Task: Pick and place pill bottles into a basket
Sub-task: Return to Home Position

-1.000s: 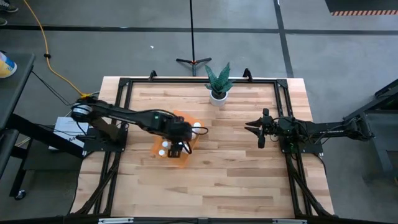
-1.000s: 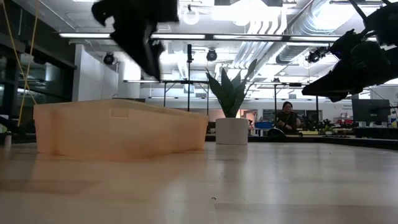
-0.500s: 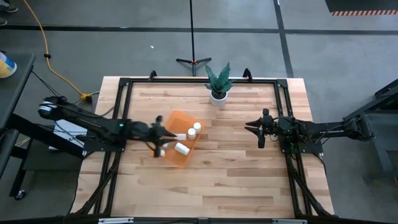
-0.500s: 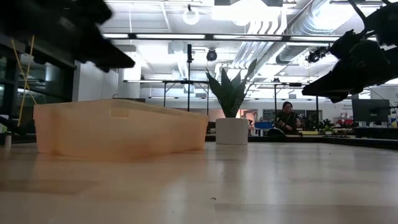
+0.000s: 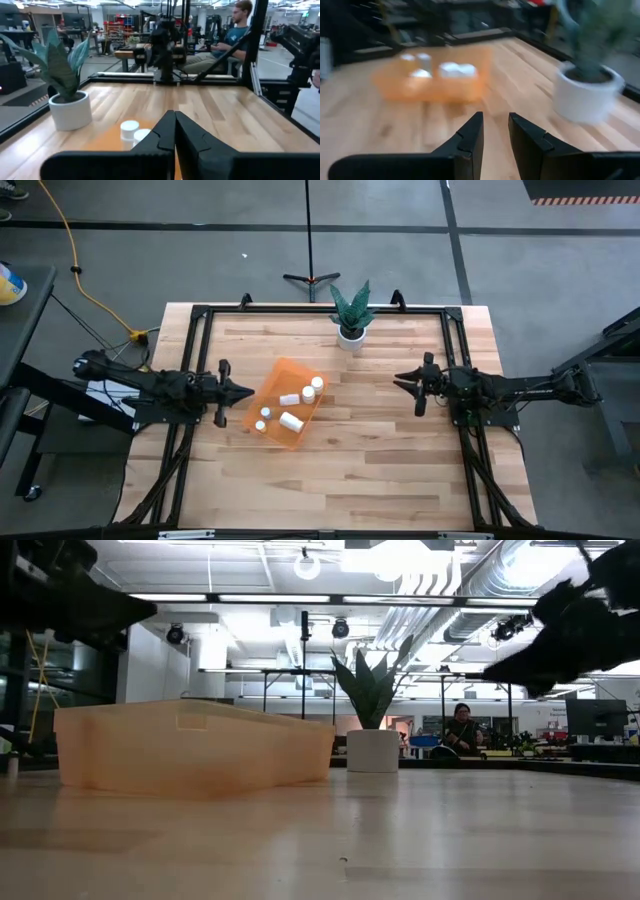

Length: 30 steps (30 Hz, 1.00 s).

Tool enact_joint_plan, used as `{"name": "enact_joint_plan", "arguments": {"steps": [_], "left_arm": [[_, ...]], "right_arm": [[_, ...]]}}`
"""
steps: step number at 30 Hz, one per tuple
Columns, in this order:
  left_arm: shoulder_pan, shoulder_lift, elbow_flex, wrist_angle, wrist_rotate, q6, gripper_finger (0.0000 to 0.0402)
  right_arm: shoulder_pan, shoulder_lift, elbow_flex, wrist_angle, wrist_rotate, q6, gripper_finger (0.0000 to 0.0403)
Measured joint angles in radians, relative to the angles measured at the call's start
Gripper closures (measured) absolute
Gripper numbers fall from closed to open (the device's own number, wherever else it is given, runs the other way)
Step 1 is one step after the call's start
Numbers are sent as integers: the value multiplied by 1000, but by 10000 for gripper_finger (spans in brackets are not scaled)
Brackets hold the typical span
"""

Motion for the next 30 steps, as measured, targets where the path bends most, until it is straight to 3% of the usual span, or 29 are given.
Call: {"name": "enact_joint_plan", "arguments": {"steps": [5,11,14,19,24,27,30], "left_arm": [[0,-130,-14,-112,3,14,379],[2,-141,-14,-116,19,46,365],[2,-129,-14,-118,18,13,350],[2,-119,-11,-126,19,4,380],[2,-119,-11,-126,26,5,370],[2,-119,-10,-127,27,-7,355],[2,-119,-10,-128,38,-8,369]], "right_arm": [[0,0,0,123,-96,-68,320],[0,-25,0,164,-107,-79,320],[0,-78,3,121,-115,-76,320],[0,-200,4,21,-131,-19,320],[0,-313,4,-74,-109,-36,320],[0,-322,8,-86,-105,-75,320],[0,-319,7,-82,-105,-77,320]]}}
